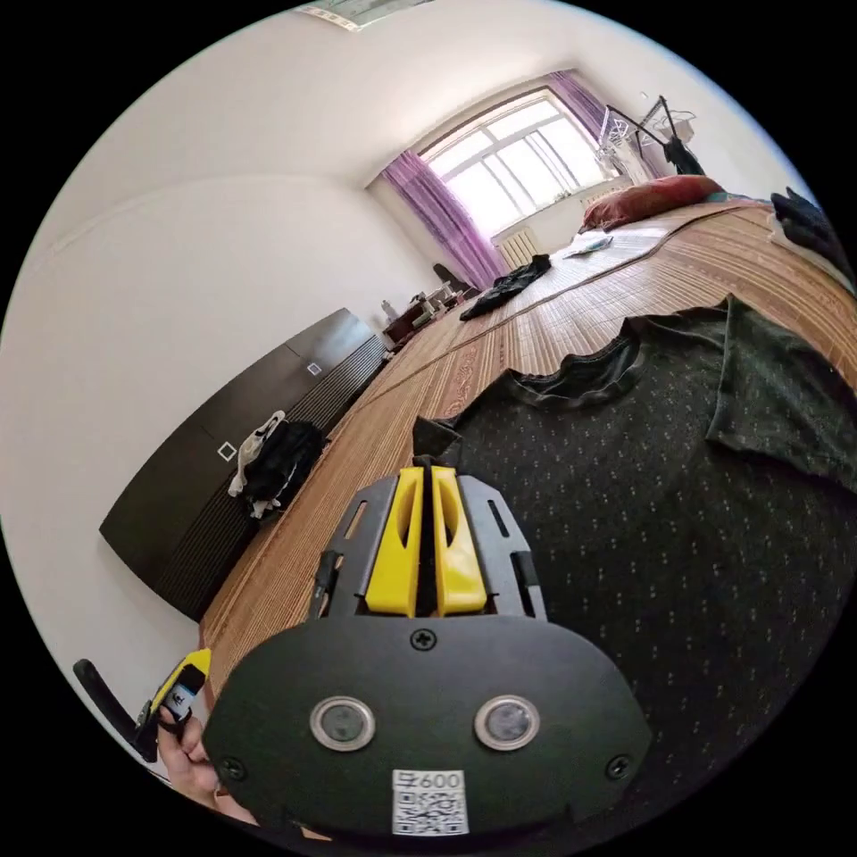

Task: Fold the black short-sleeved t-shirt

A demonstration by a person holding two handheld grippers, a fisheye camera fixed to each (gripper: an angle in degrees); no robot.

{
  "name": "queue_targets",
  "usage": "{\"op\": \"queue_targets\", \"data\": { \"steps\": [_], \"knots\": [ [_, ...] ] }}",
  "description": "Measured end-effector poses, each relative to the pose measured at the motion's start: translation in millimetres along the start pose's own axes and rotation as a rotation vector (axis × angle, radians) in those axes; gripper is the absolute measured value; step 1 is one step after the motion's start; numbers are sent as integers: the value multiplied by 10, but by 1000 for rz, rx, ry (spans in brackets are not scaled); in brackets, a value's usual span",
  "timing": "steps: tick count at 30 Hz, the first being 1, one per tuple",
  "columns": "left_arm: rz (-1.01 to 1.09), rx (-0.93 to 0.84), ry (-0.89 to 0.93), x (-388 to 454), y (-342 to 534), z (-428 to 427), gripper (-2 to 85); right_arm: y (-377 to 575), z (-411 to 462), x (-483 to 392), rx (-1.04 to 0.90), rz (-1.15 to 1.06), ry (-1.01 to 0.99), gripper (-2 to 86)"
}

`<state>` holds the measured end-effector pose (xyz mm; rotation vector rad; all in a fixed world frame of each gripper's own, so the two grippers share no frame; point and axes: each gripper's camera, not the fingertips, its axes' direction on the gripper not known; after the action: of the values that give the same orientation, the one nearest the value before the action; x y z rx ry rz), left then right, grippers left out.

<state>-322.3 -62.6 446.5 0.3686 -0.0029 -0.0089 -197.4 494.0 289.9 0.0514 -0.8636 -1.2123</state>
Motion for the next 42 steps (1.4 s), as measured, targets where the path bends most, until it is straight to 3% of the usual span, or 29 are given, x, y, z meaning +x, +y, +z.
{"op": "queue_targets", "data": {
  "steps": [6,9,13,15,17,20,22,24,32,36,42],
  "knots": [
    [4,-46,13,44,-181,42,2,-123,-26,544,34,164,-113,25],
    [-21,-79,51,114,-331,134,3,-152,-222,735,140,231,-33,73],
    [20,-117,97,332,-476,191,7,-244,-478,708,271,181,-22,62],
    [88,-102,41,501,-522,114,12,-357,-409,651,209,124,-49,39],
    [163,-60,-26,600,-537,10,20,-522,-71,679,-22,136,-10,9],
    [525,-67,-84,745,-653,-104,75,-590,312,833,-271,223,113,-4],
    [795,-45,-4,698,-829,-36,104,-606,302,916,-250,246,72,-7],
    [935,-68,41,661,-1004,177,108,-630,271,1006,-235,267,43,-8],
    [1081,-132,169,783,-1553,1377,110,-734,214,1313,-211,323,-38,-8],
    [1045,-95,211,808,-1719,1428,71,-764,195,1399,-207,335,-57,-8],
    [1204,-114,121,925,-1751,1398,32,-810,168,1474,-207,334,-62,-8]
  ]
}}
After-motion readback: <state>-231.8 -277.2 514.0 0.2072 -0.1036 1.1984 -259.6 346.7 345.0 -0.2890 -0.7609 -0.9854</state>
